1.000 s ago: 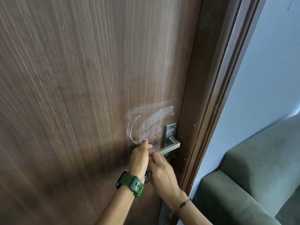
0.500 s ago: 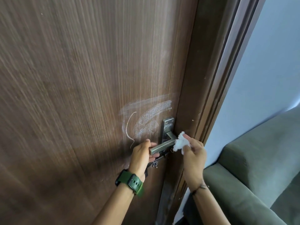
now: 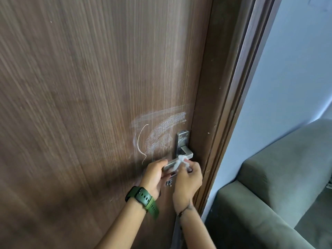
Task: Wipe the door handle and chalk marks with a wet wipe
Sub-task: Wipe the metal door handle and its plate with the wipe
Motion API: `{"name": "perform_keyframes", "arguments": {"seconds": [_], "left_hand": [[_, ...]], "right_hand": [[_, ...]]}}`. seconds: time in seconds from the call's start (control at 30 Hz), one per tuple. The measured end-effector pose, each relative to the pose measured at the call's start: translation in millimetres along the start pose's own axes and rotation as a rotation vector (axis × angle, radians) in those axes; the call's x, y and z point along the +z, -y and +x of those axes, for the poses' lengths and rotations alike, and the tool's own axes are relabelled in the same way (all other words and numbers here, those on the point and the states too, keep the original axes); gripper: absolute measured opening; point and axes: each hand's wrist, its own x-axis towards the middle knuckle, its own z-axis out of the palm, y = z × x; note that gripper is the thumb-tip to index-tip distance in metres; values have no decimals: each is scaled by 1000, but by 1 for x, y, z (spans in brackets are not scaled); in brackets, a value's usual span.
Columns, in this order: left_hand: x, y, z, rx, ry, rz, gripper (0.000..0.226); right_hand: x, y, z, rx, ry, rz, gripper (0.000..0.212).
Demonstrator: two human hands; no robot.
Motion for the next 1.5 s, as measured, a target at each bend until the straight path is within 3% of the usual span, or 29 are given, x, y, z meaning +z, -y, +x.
{"name": "perform_keyframes", "arguments": {"seconds": [0.1,0.2,0.37,0.47,0.53,0.67,0.8,0.93,1.1,1.23,1.37,1.5], "left_hand": [[-1,-1,-5,19,7,55,26],[-1,-3,-7,38,-1,78,26],[-3,-5,-14,50,6,60,21],[-7,-7,-17,48,16,77,16],[-10,-9,-18,63,8,101,14],[-18,-13,-19,86,-18,112,20],[-24,-13,-21,89,-15,176,21],[-25,-13,-18,127,-92,116,24],[-19,-13,-19,183,-85,162,25],[-20,-13,-18,265,-79,212,27],[-16,-12,-18,286,-49,243,33],[-16,-13,-19,237,-46,231,29]], "right_hand": [[0,16,28,391,-56,309,25],[-1,34,35,557,-4,619,29],[-3,27,4,724,206,597,22],[-1,25,15,820,211,701,24],[2,24,15,802,226,706,27],[2,14,-5,786,414,680,32],[6,19,11,840,301,801,29],[10,10,-11,868,406,795,34],[13,16,-8,827,343,853,32],[9,7,-22,809,549,845,32],[-6,4,-15,671,758,840,22],[-6,-1,-14,566,771,761,12]]}}
